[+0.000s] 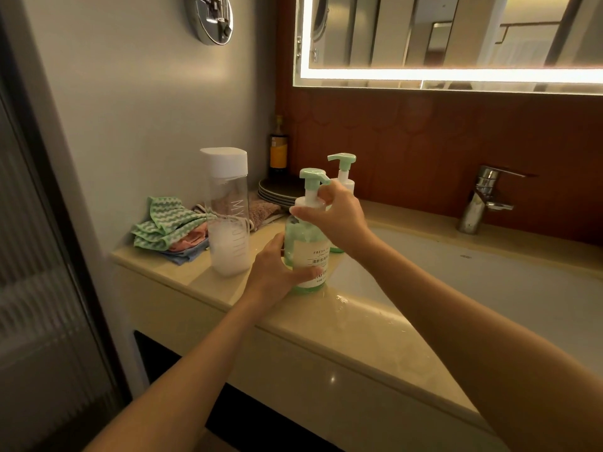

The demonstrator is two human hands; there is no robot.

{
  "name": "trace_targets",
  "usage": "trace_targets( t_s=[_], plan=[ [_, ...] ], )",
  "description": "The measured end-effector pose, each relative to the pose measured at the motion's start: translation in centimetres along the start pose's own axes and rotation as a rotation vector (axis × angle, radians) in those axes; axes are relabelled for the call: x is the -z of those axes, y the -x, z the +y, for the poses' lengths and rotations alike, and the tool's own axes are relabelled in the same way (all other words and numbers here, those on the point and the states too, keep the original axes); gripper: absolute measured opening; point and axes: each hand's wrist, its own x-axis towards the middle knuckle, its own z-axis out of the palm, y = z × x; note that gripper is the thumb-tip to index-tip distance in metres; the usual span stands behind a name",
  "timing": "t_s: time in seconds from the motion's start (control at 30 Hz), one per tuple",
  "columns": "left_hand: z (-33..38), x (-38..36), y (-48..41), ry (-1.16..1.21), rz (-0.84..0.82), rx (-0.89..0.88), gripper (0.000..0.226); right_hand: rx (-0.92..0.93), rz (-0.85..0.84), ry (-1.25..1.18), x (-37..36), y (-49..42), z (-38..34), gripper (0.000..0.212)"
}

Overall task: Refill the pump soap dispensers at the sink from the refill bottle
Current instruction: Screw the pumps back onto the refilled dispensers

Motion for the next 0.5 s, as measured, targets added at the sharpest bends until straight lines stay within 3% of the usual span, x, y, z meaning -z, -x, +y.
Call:
trace_targets(
  t_s=[0.2,0.33,0.5],
  plan=[
    [-0.2,-0.1,-0.1,-0.008,0.028,0.003,0.062,-0.014,0.105,0.133,-1.5,-0.9,0.0,0.047],
    [-0.3,-0.2,-0.2,-0.053,0.088,0.020,0.072,-0.015,0.013,0.072,-1.2,-0.8,0.2,0.056],
    [-0.9,-0.1,-0.5,-0.026,0.227,0.053,0.078,-0.005,-0.016,-0.012,-0.6,0.0,1.1,0.047]
  ],
)
